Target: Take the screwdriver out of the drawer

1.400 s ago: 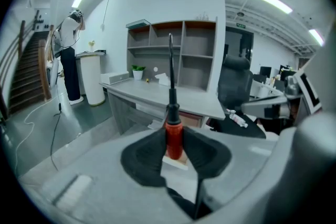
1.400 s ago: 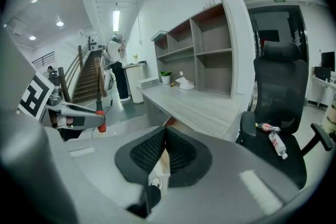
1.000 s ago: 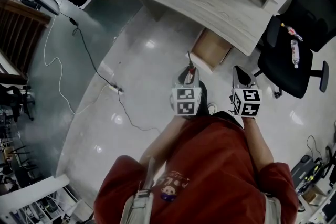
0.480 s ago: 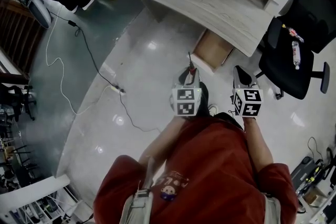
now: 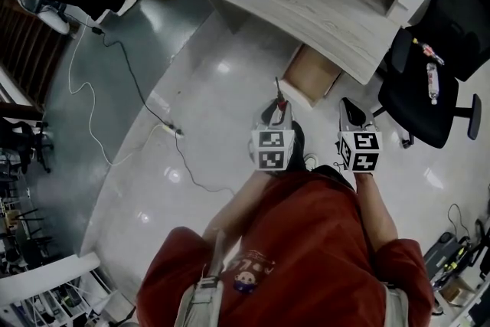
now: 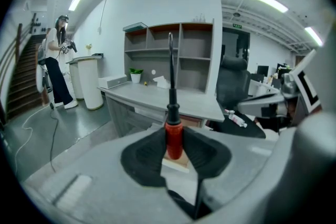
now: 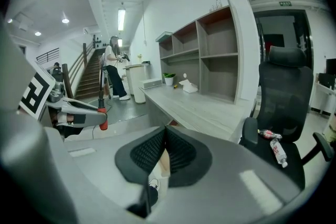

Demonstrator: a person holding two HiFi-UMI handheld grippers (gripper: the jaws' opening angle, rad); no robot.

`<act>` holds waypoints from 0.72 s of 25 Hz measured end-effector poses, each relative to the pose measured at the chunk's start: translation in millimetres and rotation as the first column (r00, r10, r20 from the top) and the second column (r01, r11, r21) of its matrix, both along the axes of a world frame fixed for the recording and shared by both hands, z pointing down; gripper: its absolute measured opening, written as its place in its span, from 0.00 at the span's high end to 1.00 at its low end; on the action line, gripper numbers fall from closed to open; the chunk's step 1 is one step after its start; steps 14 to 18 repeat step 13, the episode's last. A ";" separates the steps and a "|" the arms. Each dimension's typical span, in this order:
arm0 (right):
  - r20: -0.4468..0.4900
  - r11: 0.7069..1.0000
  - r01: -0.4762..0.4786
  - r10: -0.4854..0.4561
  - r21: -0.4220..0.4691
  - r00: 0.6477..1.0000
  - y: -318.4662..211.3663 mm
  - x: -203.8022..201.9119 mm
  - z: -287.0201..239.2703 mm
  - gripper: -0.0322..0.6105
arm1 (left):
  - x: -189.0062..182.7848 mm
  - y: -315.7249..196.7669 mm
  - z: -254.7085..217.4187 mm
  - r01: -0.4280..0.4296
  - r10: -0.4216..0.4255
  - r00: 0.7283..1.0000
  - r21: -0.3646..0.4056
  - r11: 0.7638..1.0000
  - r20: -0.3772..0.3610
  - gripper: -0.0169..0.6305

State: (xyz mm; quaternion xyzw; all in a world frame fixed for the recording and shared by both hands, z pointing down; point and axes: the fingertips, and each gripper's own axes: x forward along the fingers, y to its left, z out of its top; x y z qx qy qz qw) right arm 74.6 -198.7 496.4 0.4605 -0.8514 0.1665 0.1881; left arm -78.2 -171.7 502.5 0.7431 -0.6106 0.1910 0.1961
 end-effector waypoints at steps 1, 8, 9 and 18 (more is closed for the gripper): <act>-0.001 1.000 0.001 -0.001 0.000 1.000 -0.3 0.1 0.2 0.95 | 0.1 -0.2 0.3 0.001 -0.001 1.000 0.000 1.000 0.000 0.83; -0.008 1.000 0.003 -0.003 0.002 1.000 1.1 -0.9 1.8 0.95 | -1.0 -1.4 0.4 -0.001 0.001 1.000 0.004 1.000 0.002 0.83; -0.009 1.000 0.003 -0.003 0.002 1.000 0.9 -0.5 2.1 0.95 | -0.8 -1.7 0.8 -0.001 0.001 1.000 0.003 1.000 0.003 0.83; -0.012 1.000 -0.004 0.004 0.004 1.000 -2.2 3.3 2.3 0.95 | 2.6 -4.2 0.7 -0.004 0.004 1.000 0.002 1.000 0.003 0.83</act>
